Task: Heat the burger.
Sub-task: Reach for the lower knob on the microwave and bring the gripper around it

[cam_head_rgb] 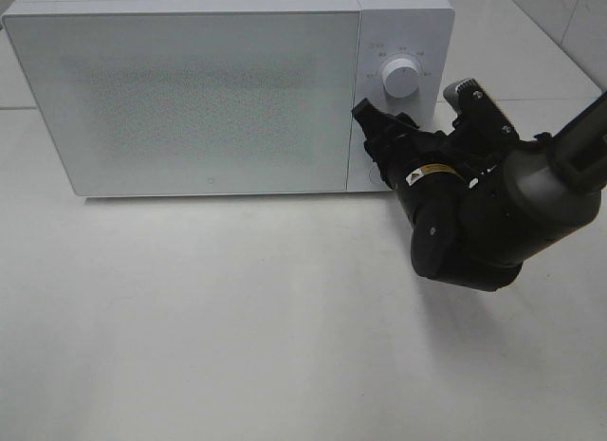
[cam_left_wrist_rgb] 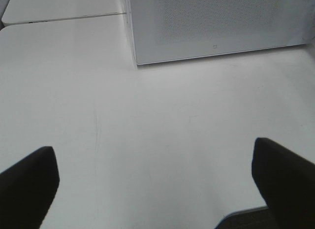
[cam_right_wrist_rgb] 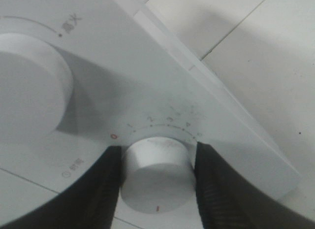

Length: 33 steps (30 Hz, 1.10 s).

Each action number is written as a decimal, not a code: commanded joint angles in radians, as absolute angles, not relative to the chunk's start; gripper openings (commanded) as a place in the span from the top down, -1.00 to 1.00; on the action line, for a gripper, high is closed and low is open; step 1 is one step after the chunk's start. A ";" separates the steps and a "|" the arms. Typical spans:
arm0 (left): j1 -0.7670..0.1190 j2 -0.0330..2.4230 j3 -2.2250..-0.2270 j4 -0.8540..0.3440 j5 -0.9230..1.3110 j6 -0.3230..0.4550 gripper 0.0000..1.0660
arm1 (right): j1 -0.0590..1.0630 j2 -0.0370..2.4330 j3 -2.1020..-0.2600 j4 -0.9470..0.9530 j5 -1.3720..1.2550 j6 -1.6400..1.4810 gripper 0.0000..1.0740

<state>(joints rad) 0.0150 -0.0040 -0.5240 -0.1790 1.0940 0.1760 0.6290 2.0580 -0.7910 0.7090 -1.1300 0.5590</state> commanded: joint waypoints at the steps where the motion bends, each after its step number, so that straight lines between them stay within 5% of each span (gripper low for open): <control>1: 0.011 -0.024 -0.522 -0.185 1.079 0.168 -0.88 | 0.629 2.068 -0.801 0.637 -1.006 0.628 0.76; 33: 0.011 -0.024 -0.522 -0.185 1.079 0.168 -0.88 | 0.629 2.068 -0.801 0.553 -1.270 1.247 0.75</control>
<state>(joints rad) 0.0150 -0.0040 -0.5240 -0.1790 1.0940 0.1760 0.6260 2.0710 -0.7780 0.6690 -1.1860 1.1950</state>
